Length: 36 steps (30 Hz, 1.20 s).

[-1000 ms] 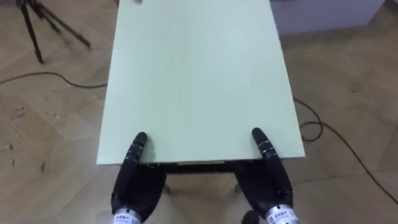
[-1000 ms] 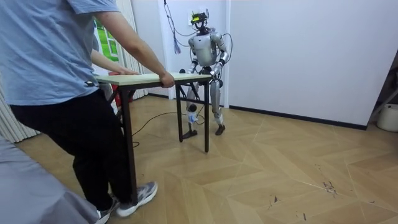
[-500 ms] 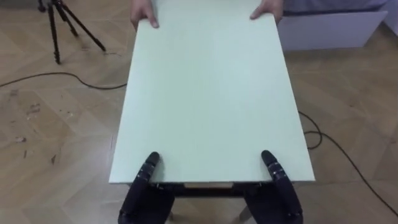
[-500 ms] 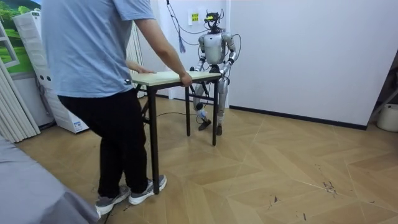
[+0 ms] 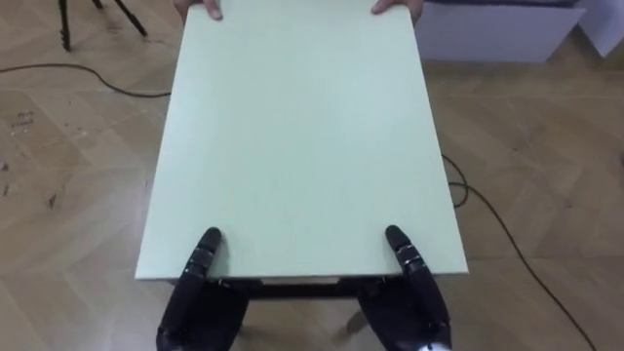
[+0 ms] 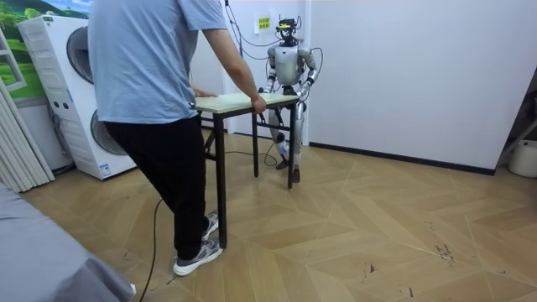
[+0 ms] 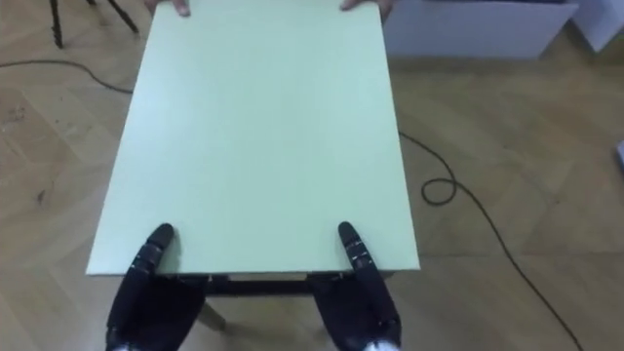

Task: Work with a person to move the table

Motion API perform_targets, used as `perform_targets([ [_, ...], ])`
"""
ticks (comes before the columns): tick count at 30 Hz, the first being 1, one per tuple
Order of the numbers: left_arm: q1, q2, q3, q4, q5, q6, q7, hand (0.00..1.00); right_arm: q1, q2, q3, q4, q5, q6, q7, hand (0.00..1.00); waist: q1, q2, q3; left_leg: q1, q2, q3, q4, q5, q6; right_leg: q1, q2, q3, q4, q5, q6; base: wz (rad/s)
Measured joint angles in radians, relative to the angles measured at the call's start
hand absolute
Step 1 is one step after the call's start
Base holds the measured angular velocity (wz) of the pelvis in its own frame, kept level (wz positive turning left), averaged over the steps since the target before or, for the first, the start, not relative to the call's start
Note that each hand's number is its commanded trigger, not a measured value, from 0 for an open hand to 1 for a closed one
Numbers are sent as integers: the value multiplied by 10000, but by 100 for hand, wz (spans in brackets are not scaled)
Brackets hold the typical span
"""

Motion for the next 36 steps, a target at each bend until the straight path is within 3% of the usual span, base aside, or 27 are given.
perform_targets([
  [1,14,14,-4,6,1,1,16,100,58,31,1,3,0,23,0,100,-12,-16,10,-6,88,0,-90,174,-34,-100,89,-99,-131,102,-115,0],
  [6,75,58,-185,12,-78,21,136,100,157,-141,-39,-8,4,-8,0,100,-74,230,36,-41,26,-177,-805,997,-157,-452,250,-260,-94,365,-423,-1],
  [8,74,72,-194,10,-124,59,271,100,180,-193,-4,-8,33,-40,-33,100,86,382,26,-40,26,-614,-939,1360,-498,-565,346,-296,-121,528,-630,-19],
  [9,71,69,-215,8,-119,62,331,100,177,-242,-3,-10,33,-40,-55,100,142,438,12,-40,30,-805,-898,1393,-555,-590,335,-418,-115,555,-678,-44],
  [10,73,46,-266,8,-127,59,438,100,111,-378,13,-17,30,-39,-136,100,268,580,31,-50,59,-1289,-397,1192,-737,-598,293,-597,-111,612,-766,-47],
  [11,84,-12,-345,9,-150,56,556,100,72,-486,15,-45,-1,-59,-229,100,350,746,25,-54,105,-1518,709,666,-828,-586,242,-792,-109,684,-822,-39],
  [14,48,-222,-372,2,-139,69,648,100,67,-596,2,-201,-74,-254,-353,100,308,1165,27,488,399,-1653,2734,-357,-887,-694,241,-1320,-59,801,-944,-5],
  [15,39,-228,-372,0,-140,69,648,100,60,-590,-13,-203,-86,-257,-354,100,295,1196,36,723,396,-1689,2866,-484,-946,-735,248,-1349,-20,815,-961,10],
  [17,-123,-250,-380,-25,-140,147,661,100,57,-651,-30,-361,-93,-413,-355,100,21,1442,106,1702,383,-2136,2902,-918,-1241,-995,272,-1699,169,864,-994,37],
  [20,-322,-255,-377,-98,-139,112,713,100,-138,-652,-45,-425,-87,-509,-361,100,-132,1552,114,2625,304,-2419,2081,-1353,-1447,-1593,273,-1835,508,974,-1018,13],
  [22,-666,-351,-396,-104,-135,35,772,100,-486,-657,-88,-434,-78,-667,-389,100,-179,1676,166,3016,-75,-2652,612,-2144,-1477,-2292,206,-1859,684,1321,-987,-6],
  [23,-793,-392,-400,-104,-135,-15,803,100,-614,-634,-79,-434,-87,-781,-432,100,-224,1724,172,3005,-155,-2717,125,-2394,-1438,-2546,152,-1860,672,1540,-956,-7],
  [24,-860,-394,-402,-104,-129,-19,825,100,-640,-616,-103,-434,-93,-791,-434,100,-250,1733,169,2996,-231,-2741,-94,-2475,-1387,-2659,102,-1865,660,1650,-930,5],
  [26,-1145,-375,-466,-104,-152,-49,1004,100,-752,-582,-213,-441,-91,-797,-436,100,-384,1724,161,2720,-668,-2755,-609,-2582,-1195,-3102,-181,-1826,554,2169,-822,11],
  [27,-1215,-376,-518,-100,-168,-97,1066,100,-781,-581,-203,-439,-92,-808,-437,100,-384,1722,161,2637,-741,-2753,-640,-2591,-1063,-3203,-290,-1802,549,2282,-796,0],
  [29,-1288,-434,-628,-26,-288,-167,1242,100,-762,-569,-212,-383,-145,-850,-444,100,-425,1723,152,2504,-1157,-2692,-775,-2394,-642,-3260,-558,-1624,137,2897,-655,-6],
  [33,-1327,-538,-637,356,-366,-197,1238,100,-579,-450,-312,-316,-455,-781,-441,100,-489,1654,125,2361,-1634,-2430,-902,-2169,-236,-3170,-887,-1486,-561,3741,-510,-4],
  [36,-1242,-629,-636,514,-366,-173,1237,100,-482,-367,-337,-154,-625,-729,-423,100,-451,1451,65,2244,-2011,-2139,-938,-2004,66,-3124,-1067,-1209,-1086,4431,-372,-10],
])
